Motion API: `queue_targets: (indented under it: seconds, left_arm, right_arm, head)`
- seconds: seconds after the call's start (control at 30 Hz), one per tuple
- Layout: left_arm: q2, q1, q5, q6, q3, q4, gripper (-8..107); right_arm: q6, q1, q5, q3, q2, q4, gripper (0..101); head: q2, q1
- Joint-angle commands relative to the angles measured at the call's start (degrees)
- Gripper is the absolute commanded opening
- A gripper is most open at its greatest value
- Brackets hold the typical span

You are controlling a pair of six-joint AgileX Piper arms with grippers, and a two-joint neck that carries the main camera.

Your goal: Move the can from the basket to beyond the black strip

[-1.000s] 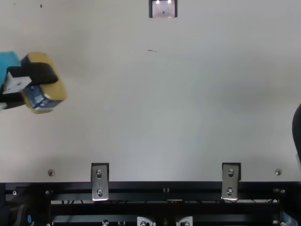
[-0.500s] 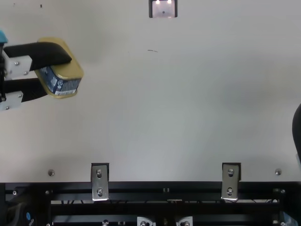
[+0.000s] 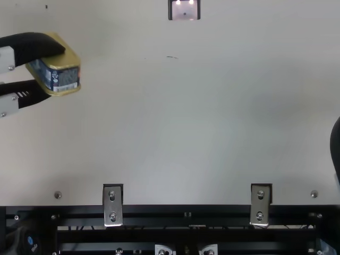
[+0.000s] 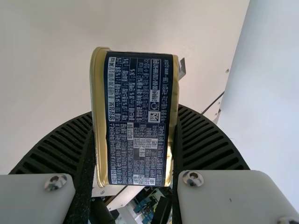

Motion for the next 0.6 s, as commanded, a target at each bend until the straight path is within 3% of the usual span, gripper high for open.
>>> queue_targets:
  seconds: [0.0, 0.57]
  left_arm:
    - [0.0, 0.0, 0.0, 0.0, 0.0, 0.0, 10]
    - [0.0, 0.0, 0.0, 0.0, 0.0, 0.0, 10]
  right_arm:
    - [0.0, 0.0, 0.0, 0.0, 0.0, 0.0, 101]
    - [0.0, 0.0, 0.0, 0.0, 0.0, 0.0, 101]
  head:
    - [0.6, -1.6]
    - [0.6, -1.6]
